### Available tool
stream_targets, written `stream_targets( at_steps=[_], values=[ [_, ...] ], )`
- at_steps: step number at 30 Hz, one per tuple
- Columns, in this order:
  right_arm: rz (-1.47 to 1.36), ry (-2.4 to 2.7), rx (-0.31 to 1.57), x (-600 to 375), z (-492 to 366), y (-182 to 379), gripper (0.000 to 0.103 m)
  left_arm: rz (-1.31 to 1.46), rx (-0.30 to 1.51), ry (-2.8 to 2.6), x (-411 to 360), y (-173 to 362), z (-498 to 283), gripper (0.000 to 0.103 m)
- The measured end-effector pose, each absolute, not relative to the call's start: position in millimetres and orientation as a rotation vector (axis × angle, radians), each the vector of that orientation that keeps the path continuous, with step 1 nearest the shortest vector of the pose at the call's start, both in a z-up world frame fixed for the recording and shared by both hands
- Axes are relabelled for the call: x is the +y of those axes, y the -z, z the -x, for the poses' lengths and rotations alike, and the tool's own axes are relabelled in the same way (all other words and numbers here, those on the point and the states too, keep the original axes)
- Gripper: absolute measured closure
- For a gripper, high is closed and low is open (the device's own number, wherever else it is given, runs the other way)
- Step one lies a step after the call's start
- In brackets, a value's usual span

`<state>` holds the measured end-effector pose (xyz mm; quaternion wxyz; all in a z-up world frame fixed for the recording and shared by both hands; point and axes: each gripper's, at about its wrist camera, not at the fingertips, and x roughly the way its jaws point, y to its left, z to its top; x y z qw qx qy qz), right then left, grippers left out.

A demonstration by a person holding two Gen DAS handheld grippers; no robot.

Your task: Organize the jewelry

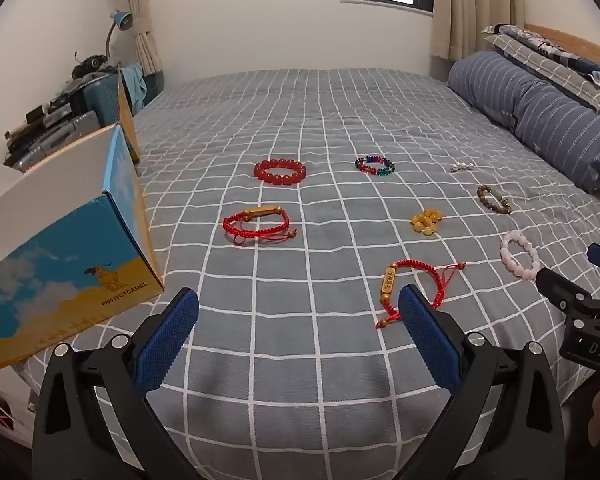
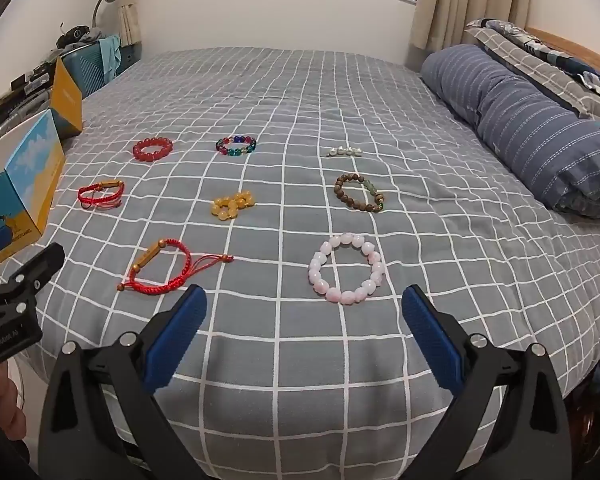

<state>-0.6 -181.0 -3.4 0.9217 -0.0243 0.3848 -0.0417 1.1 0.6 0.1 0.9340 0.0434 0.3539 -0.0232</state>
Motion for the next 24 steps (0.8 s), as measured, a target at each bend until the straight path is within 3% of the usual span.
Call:
stream_targets(
  at_steps=[24],
  values=[
    [0.043, 0.089, 0.76, -183, 3, -2, 0.009, -0.065, 0.746, 0.052, -3, 1, -1, 0.006]
  ],
)
